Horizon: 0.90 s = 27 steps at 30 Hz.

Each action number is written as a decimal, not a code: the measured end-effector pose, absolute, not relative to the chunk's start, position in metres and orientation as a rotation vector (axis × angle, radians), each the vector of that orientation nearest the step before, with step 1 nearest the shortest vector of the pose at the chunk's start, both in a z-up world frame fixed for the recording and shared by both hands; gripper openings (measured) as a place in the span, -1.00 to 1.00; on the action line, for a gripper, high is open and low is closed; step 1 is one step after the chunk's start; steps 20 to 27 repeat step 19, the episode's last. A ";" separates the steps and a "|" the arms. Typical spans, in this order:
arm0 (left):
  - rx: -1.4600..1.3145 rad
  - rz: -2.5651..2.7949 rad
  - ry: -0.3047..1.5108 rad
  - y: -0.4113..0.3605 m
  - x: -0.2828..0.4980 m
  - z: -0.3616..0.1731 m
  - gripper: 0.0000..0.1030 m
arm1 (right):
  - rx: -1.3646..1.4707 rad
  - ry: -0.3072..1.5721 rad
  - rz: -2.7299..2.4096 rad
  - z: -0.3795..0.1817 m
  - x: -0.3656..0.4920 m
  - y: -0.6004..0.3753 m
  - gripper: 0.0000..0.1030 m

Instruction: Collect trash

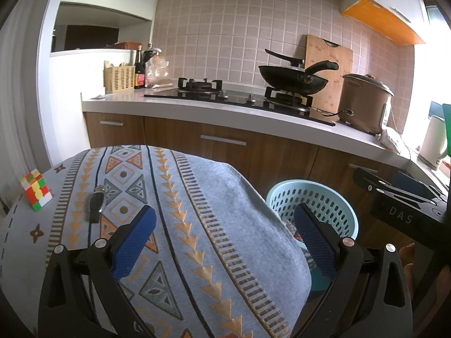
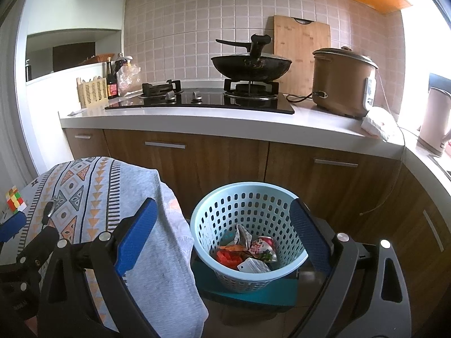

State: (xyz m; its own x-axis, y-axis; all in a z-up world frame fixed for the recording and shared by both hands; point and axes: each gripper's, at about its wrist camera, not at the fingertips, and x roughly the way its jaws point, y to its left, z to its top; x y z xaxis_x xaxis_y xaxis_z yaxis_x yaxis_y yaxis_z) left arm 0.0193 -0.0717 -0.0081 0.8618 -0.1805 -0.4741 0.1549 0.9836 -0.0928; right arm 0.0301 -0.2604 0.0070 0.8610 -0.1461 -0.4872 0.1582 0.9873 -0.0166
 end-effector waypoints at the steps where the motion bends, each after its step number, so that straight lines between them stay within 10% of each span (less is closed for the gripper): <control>1: -0.052 -0.175 0.502 -0.072 0.019 -0.008 0.84 | 0.023 0.510 -0.160 0.007 0.030 -0.260 0.75; 27: -0.017 -0.161 0.491 -0.074 0.017 -0.002 0.85 | 0.021 0.506 -0.162 0.008 0.030 -0.259 0.75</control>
